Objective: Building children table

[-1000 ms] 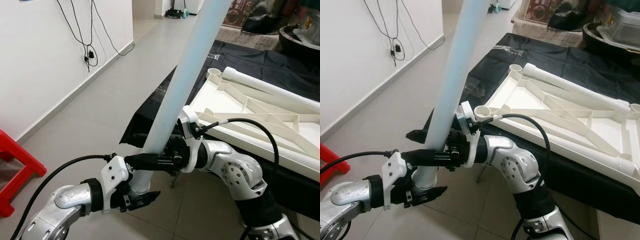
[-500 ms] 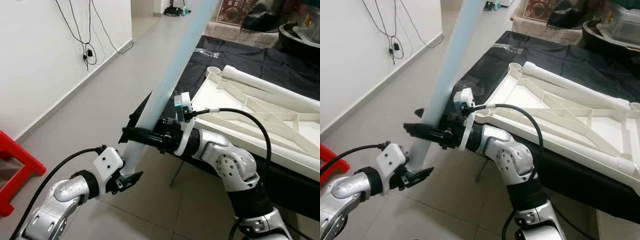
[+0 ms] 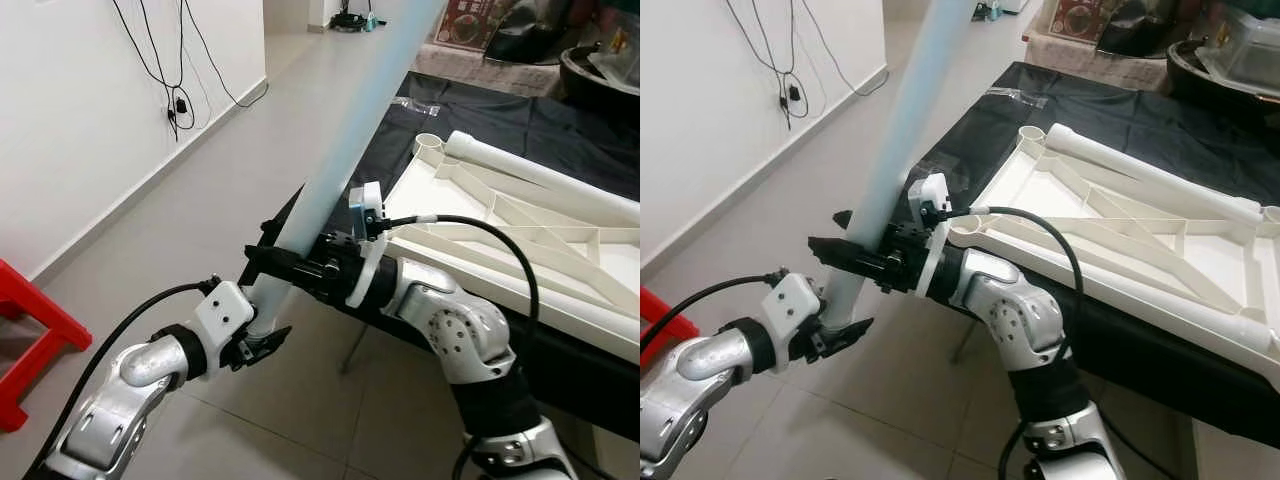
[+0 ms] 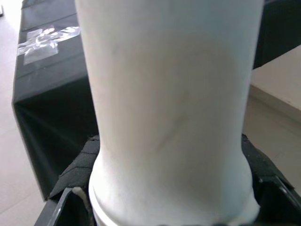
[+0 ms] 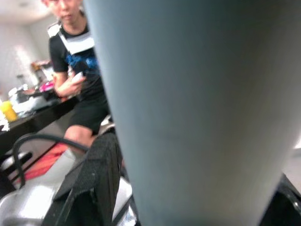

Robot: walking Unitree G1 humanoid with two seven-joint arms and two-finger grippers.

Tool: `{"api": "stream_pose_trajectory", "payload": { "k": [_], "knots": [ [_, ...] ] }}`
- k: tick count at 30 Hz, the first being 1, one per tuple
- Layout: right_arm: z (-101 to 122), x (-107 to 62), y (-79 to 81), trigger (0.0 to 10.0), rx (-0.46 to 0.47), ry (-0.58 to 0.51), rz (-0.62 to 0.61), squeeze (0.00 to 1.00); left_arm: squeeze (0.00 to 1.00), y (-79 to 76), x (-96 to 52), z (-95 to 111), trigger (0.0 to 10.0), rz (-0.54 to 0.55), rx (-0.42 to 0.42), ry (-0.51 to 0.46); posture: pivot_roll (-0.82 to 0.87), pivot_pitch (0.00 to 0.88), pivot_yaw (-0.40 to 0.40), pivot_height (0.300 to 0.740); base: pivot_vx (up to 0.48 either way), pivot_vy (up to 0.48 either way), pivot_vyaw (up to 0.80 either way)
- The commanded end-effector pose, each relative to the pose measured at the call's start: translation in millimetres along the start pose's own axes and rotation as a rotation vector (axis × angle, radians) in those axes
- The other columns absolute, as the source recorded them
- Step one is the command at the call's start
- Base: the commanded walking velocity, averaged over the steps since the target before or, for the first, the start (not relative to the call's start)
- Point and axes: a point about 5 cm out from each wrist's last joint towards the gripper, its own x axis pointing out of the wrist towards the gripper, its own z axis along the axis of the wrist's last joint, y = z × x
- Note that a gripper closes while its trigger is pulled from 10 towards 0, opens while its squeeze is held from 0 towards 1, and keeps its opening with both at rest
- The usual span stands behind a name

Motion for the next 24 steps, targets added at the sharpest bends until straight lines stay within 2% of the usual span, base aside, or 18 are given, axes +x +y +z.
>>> {"api": "stream_pose_trajectory", "payload": {
  "k": [1, 13, 14, 16, 17, 18, 19, 20, 21, 22, 24],
  "knots": [
    [0.1, 4.2, 1.4, 10.0, -0.015, 0.006, 0.003, 0.0, 0.0, -5.9, 4.2, 0.9, 10.0, -0.028, 0.012, -0.007, 0.07, 0.123, -0.055, 0.74, 0.0, 0.0, 0.0],
    [2.9, 8.4, -3.0, 10.0, -0.023, -0.015, -0.04, 0.0, 0.0, -12.9, 10.8, 0.7, 10.0, -0.052, 0.003, -0.021, 0.07, 0.119, -0.054, 0.74, 0.0, 0.0, 0.0],
    [2.6, 8.4, -3.4, 8.5, -0.025, -0.015, -0.045, 0.0, 0.0, -13.2, 10.9, 0.5, 10.0, -0.053, 0.002, -0.023, 0.07, 0.118, -0.053, 0.74, 0.0, 0.0, 0.0],
    [2.4, 8.5, -3.6, 8.5, -0.026, -0.015, -0.049, 0.0, 0.0, -13.2, 11.2, 0.3, 10.0, -0.054, 0.002, -0.025, 0.07, 0.118, -0.054, 0.74, 0.0, 0.0, 0.0],
    [2.2, 8.6, -4.0, 7.7, -0.027, -0.016, -0.055, 0.0, 0.0, -13.0, 11.4, -0.1, 10.0, -0.051, 0.002, -0.025, 0.07, 0.117, -0.055, 0.74, 0.0, 0.0, 0.0],
    [2.2, 8.6, -4.0, 7.7, -0.027, -0.016, -0.055, 0.0, 0.0, -13.0, 11.4, -0.1, 10.0, -0.051, 0.002, -0.025, 0.07, 0.117, -0.055, 0.74, 0.0, 0.0, 0.0],
    [2.3, 8.8, -4.3, 5.2, -0.028, -0.018, -0.061, 0.0, 0.0, -13.0, 11.8, -0.2, 10.0, -0.049, 0.002, -0.026, 0.06, 0.117, -0.053, 0.74, 0.0, 0.0, 0.0],
    [2.3, 8.8, -4.3, 5.2, -0.028, -0.018, -0.061, 0.0, 0.0, -13.0, 11.8, -0.2, 10.0, -0.049, 0.002, -0.026, 0.06, 0.117, -0.053, 0.74, 0.0, 0.0, 0.0],
    [2.7, 9.4, -5.0, 4.3, -0.025, -0.024, -0.07, 0.0, 0.0, -13.0, 12.5, 0.0, 10.0, -0.049, 0.002, -0.027, 0.06, 0.115, -0.054, 0.74, 0.0, 0.0, 0.0],
    [2.8, 10.1, -5.6, 0.0, -0.022, -0.027, -0.077, 0.0, 0.0, -13.0, 13.2, 0.3, 10.0, -0.048, 0.0, -0.03, 0.06, 0.115, -0.055, 0.74, 0.0, 0.0, 0.0],
    [2.8, 10.6, -6.0, 0.0, -0.02, -0.029, -0.08, 0.0, 0.0, -12.8, 13.8, 0.5, 10.0, -0.047, 0.0, -0.032, 0.06, 0.114, -0.055, 0.74, 0.0, 0.0, 0.0]
  ]
}}
